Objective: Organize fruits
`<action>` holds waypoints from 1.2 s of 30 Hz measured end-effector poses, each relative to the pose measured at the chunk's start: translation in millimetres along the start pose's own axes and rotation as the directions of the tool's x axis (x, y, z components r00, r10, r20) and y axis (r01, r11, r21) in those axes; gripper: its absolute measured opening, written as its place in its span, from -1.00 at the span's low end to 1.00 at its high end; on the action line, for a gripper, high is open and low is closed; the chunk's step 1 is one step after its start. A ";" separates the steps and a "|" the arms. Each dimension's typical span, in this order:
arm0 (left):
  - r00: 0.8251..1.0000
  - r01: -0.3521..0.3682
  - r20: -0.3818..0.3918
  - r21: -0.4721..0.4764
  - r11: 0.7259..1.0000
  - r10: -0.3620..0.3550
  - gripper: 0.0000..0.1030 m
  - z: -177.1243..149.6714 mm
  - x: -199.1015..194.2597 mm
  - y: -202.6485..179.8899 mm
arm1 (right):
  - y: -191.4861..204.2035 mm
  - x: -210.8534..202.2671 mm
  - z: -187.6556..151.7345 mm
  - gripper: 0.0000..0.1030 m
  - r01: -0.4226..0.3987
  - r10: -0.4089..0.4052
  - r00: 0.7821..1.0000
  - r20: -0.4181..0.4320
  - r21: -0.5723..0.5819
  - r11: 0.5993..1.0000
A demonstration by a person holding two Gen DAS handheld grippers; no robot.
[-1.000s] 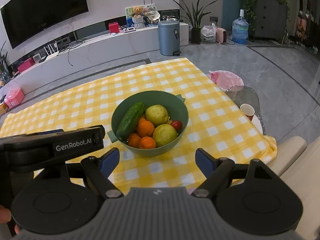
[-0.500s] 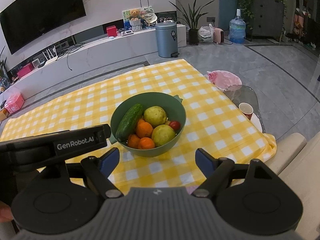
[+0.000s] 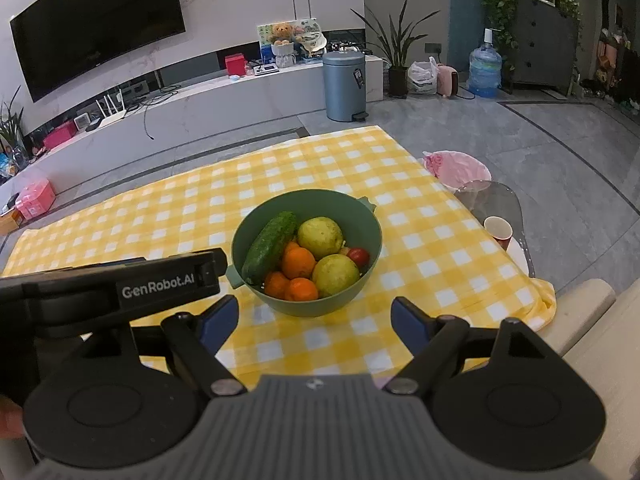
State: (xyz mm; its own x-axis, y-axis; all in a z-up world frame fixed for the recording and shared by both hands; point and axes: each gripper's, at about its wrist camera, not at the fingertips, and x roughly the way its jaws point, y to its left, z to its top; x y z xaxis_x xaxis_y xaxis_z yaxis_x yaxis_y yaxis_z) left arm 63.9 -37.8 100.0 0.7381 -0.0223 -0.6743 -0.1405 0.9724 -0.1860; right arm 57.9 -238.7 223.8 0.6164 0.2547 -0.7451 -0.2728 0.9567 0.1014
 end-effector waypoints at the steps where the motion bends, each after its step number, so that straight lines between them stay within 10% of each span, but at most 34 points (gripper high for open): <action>1: 1.000 0.001 0.001 0.001 1.000 -0.001 0.74 0.0 -0.5 -0.4 | -0.1 -0.7 -0.5 0.56 -0.002 0.002 1.000 0.001 0.002 1.000; 36: 0.999 0.049 -0.011 0.038 0.998 -0.049 0.74 -5.7 -0.7 -11.8 | -4.0 -8.0 -12.6 0.56 -0.004 0.003 1.000 0.024 0.020 1.000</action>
State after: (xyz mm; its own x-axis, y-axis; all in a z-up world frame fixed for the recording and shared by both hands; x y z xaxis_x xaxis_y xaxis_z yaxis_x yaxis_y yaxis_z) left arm 61.3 -50.6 98.5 0.7365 -0.0723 -0.6726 -0.0792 0.9782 -0.1919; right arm 44.8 -246.4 221.0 0.6331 0.2613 -0.7286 -0.2607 0.9583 0.1172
